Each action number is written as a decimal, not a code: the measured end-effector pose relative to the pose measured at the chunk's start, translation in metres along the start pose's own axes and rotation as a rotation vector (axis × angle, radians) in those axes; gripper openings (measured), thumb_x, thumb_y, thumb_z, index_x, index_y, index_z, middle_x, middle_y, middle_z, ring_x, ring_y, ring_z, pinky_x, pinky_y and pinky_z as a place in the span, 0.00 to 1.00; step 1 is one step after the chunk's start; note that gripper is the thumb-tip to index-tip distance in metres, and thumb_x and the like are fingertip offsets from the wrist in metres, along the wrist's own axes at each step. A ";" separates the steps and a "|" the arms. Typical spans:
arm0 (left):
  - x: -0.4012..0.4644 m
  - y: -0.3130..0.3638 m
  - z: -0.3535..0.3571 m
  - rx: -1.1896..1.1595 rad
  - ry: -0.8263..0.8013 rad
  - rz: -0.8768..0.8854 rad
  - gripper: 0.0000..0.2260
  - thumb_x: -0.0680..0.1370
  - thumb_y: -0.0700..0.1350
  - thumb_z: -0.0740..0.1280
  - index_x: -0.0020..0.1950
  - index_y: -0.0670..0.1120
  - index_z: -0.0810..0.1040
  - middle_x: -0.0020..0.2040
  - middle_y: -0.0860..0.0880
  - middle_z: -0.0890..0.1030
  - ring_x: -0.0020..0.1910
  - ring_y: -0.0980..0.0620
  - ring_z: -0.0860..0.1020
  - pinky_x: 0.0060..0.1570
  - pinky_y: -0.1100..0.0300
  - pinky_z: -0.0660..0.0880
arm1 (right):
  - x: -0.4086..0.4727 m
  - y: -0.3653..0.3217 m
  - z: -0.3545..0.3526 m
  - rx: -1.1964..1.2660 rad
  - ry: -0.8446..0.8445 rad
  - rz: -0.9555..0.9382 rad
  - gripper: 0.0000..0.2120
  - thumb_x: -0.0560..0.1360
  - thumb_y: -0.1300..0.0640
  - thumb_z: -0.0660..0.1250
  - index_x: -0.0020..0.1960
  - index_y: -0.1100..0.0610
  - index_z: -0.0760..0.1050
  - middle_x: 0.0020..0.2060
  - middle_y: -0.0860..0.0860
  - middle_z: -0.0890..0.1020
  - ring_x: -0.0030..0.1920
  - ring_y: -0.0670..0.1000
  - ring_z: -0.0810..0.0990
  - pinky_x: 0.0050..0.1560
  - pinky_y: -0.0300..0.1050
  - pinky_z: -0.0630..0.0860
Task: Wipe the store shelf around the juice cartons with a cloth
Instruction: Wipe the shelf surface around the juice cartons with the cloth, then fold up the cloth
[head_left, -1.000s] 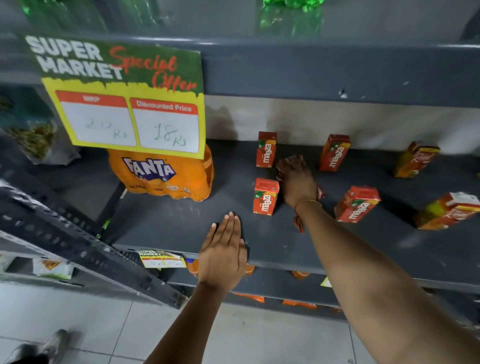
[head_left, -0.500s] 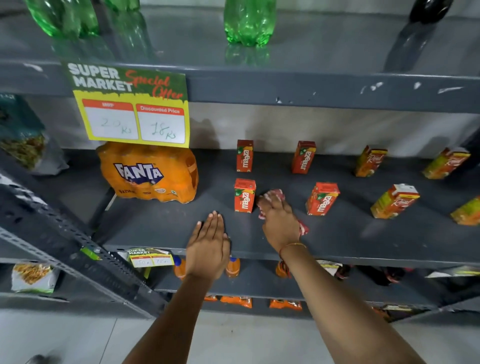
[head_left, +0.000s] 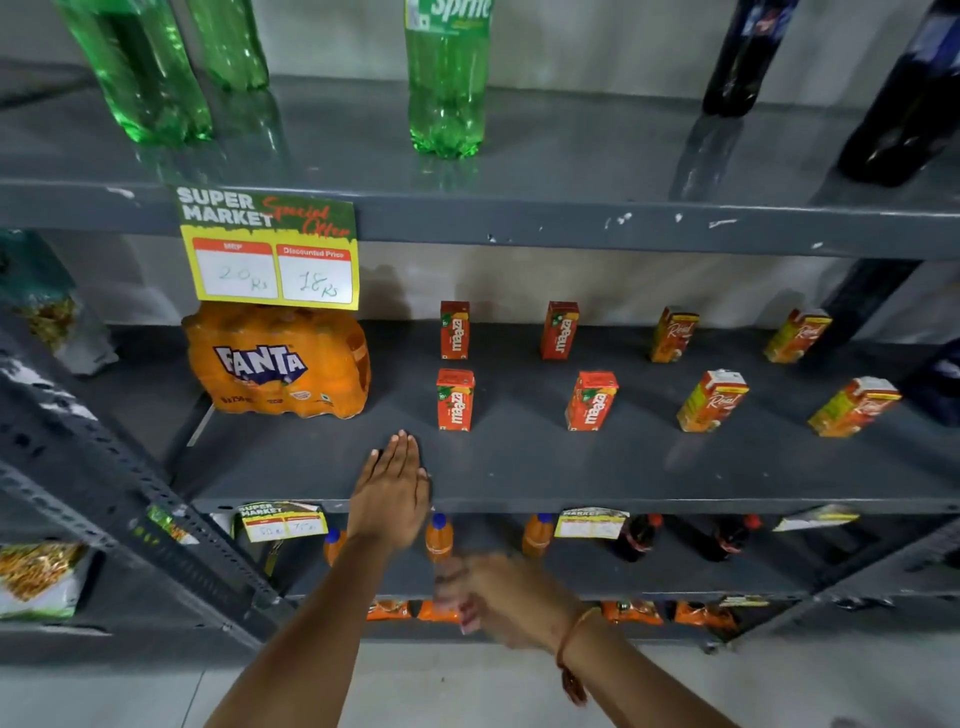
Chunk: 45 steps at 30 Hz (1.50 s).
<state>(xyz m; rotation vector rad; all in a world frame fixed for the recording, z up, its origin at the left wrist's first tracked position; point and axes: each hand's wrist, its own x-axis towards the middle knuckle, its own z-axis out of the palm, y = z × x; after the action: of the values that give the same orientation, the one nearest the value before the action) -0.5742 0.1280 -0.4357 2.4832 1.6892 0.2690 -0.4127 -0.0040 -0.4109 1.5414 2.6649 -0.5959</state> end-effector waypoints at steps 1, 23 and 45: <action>0.000 -0.001 0.000 -0.002 -0.007 0.001 0.24 0.83 0.50 0.45 0.78 0.41 0.49 0.80 0.45 0.52 0.78 0.50 0.49 0.77 0.54 0.43 | -0.004 -0.005 0.001 -0.018 -0.020 -0.038 0.21 0.77 0.65 0.63 0.68 0.52 0.74 0.70 0.50 0.74 0.63 0.54 0.77 0.61 0.55 0.78; -0.030 -0.045 -0.008 0.030 0.069 -0.085 0.24 0.83 0.49 0.47 0.78 0.42 0.52 0.79 0.45 0.54 0.78 0.51 0.49 0.76 0.54 0.40 | 0.129 0.038 -0.053 -0.238 0.225 -0.222 0.37 0.74 0.72 0.63 0.77 0.46 0.62 0.79 0.48 0.58 0.79 0.52 0.56 0.77 0.50 0.61; 0.006 -0.020 -0.065 -0.534 0.059 -0.713 0.27 0.75 0.67 0.59 0.54 0.46 0.81 0.50 0.43 0.84 0.51 0.40 0.80 0.54 0.49 0.75 | 0.076 0.071 -0.085 0.204 0.427 0.595 0.29 0.75 0.32 0.56 0.29 0.54 0.69 0.29 0.51 0.75 0.41 0.59 0.82 0.30 0.43 0.62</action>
<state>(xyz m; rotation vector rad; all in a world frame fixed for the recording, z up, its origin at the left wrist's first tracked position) -0.6046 0.1409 -0.3755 1.4175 2.0509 0.6059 -0.3773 0.1185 -0.3698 2.6233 2.2167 -0.5572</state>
